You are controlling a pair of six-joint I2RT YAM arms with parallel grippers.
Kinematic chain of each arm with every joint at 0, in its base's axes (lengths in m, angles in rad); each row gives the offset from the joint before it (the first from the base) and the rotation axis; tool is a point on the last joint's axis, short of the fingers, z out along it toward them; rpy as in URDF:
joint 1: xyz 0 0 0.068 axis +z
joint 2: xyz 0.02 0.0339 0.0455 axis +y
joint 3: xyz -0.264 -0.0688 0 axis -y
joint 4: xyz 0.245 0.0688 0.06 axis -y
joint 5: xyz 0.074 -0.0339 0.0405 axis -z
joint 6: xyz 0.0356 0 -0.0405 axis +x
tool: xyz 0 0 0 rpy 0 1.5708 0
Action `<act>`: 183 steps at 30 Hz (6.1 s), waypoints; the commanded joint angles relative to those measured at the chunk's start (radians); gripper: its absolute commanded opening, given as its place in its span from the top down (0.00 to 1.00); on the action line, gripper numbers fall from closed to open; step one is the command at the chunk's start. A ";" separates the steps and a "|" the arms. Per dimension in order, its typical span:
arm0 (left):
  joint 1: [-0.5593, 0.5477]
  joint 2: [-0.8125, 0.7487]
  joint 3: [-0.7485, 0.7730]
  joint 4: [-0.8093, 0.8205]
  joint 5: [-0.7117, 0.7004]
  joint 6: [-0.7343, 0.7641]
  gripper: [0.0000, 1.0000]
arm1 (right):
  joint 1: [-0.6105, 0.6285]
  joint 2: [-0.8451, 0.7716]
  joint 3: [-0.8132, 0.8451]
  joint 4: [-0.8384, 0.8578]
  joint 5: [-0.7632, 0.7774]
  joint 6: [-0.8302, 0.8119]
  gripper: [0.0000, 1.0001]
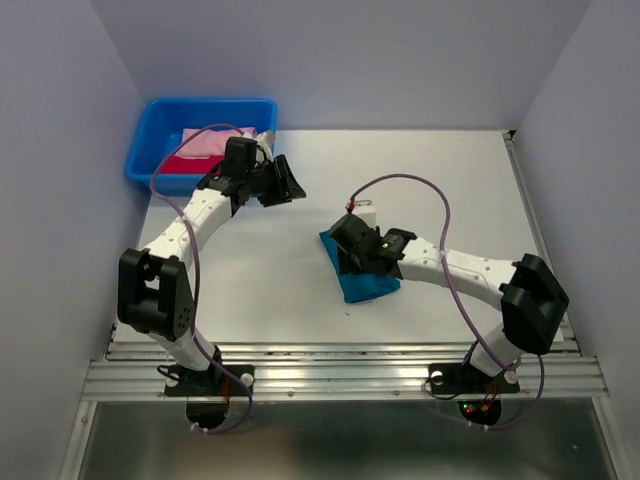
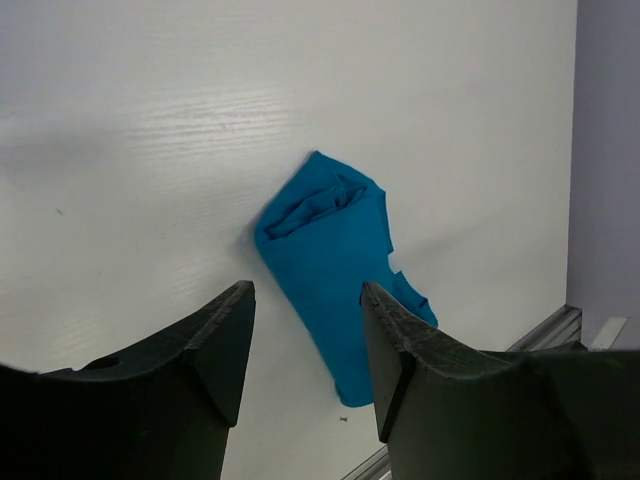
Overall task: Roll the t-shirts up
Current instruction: Roll the T-shirt to the center of the board.
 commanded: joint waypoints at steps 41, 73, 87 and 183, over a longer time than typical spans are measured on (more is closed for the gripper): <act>0.105 -0.183 -0.208 -0.079 -0.004 0.105 0.27 | 0.288 0.210 0.001 -0.070 0.194 -0.236 0.07; -0.183 0.077 -0.293 0.067 -0.107 0.058 1.00 | -0.181 -0.139 -0.355 0.190 -0.142 0.217 0.79; -0.198 -0.099 -0.364 -0.010 -0.204 0.039 1.00 | -0.215 -0.191 -0.286 0.152 -0.105 0.081 0.79; -0.174 0.070 -0.303 0.176 -0.190 -0.038 1.00 | -0.344 -0.092 -0.364 0.556 -0.307 0.004 0.81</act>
